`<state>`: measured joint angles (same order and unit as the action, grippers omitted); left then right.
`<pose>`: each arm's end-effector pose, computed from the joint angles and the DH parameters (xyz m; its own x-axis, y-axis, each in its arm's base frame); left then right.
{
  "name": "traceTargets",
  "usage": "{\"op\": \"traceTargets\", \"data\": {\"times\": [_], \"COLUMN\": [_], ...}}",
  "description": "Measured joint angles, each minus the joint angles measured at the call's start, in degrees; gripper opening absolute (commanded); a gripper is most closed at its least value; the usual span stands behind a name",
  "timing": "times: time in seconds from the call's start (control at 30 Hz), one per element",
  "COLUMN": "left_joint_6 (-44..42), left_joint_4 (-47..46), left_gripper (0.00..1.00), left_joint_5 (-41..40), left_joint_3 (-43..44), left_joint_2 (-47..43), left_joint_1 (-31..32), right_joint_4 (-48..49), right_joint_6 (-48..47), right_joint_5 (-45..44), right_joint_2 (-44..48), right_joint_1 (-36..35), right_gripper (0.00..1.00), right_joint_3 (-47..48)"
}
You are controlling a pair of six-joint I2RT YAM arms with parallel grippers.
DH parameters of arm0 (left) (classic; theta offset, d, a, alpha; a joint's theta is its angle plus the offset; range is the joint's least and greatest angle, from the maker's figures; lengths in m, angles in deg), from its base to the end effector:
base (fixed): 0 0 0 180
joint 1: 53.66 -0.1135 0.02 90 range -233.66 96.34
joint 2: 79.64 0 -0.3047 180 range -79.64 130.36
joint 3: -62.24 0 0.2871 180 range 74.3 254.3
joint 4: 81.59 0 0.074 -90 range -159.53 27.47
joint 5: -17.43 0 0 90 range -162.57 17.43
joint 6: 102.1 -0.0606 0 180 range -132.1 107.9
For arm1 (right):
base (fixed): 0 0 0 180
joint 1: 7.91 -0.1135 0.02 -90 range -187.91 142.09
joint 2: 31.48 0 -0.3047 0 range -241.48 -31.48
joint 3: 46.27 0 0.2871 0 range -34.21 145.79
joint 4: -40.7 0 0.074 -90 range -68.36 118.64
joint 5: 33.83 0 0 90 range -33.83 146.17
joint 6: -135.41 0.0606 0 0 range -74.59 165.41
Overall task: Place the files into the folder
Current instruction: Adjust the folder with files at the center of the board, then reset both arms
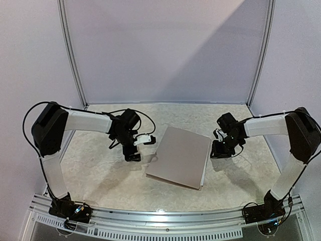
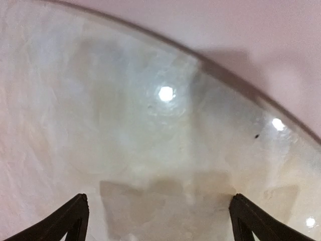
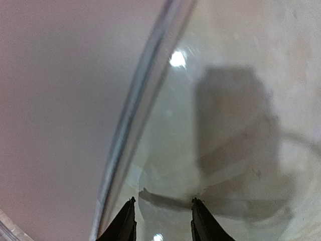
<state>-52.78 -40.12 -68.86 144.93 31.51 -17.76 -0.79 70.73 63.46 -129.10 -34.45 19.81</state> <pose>0.3448 -0.2544 0.1346 -0.1839 0.9361 -0.2999 0.9533 0.2441 0.1776 0.3045 0.1607 0.1371 -0.9772 -0.0139 -0.2119 -0.0646 0.9700 0.2345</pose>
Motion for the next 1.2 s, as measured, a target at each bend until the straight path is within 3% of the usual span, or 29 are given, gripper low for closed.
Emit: {"op": "traceTargets", "data": {"times": [0.27,0.53,0.57,0.6,0.63,0.67,0.73,0.9,1.03,1.2], "left_joint_6": [0.20,1.44,1.46,1.46,1.40,1.25,0.98,1.99,7.45,16.24], "left_joint_4": [-7.32,-9.84,-9.86,-9.86,-9.73,-9.05,-6.73,-4.96,-10.40,-22.12], "left_gripper": [0.99,0.99,0.99,1.00,0.99,0.99,1.00,0.99,0.99,0.99], "left_joint_5": [-2.69,-1.51,-1.55,-1.62,-1.66,-1.62,-0.76,4.83,8.92,12.63], "left_joint_3": [-6.38,-6.10,-6.10,-6.08,-6.03,-5.84,-4.63,-1.36,-2.47,-13.70], "left_joint_2": [-4.07,-3.26,-3.26,-3.30,-3.41,-3.58,-4.46,-12.68,-23.67,-34.82], "left_joint_1": [12.81,15.06,14.88,14.75,14.56,14.10,12.41,1.38,-15.28,-37.18], "right_joint_4": [4.63,2.29,1.44,0.52,-0.15,-1.05,-2.21,2.91,11.45,23.52], "right_joint_6": [-0.15,-2.64,-3.21,-3.78,-4.22,-4.96,-6.21,-10.97,-12.02,-10.58], "right_joint_5": [0.13,-0.17,-0.63,-0.98,-1.27,-1.46,-2.34,-4.57,-4.37,-9.88], "right_joint_2": [-11.26,-18.10,-18.05,-17.86,-17.57,-16.98,-14.73,1.66,18.62,33.48], "right_joint_1": [-0.39,0.09,0.37,1.11,1.77,2.75,5.46,15.61,25.59,28.59], "right_gripper": [0.35,0.40,0.43,0.59,0.86,0.97,0.99,0.99,0.99,0.99], "right_joint_3": [12.66,22.80,23.08,23.39,23.47,23.47,23.28,15.02,0.92,-21.75]}}
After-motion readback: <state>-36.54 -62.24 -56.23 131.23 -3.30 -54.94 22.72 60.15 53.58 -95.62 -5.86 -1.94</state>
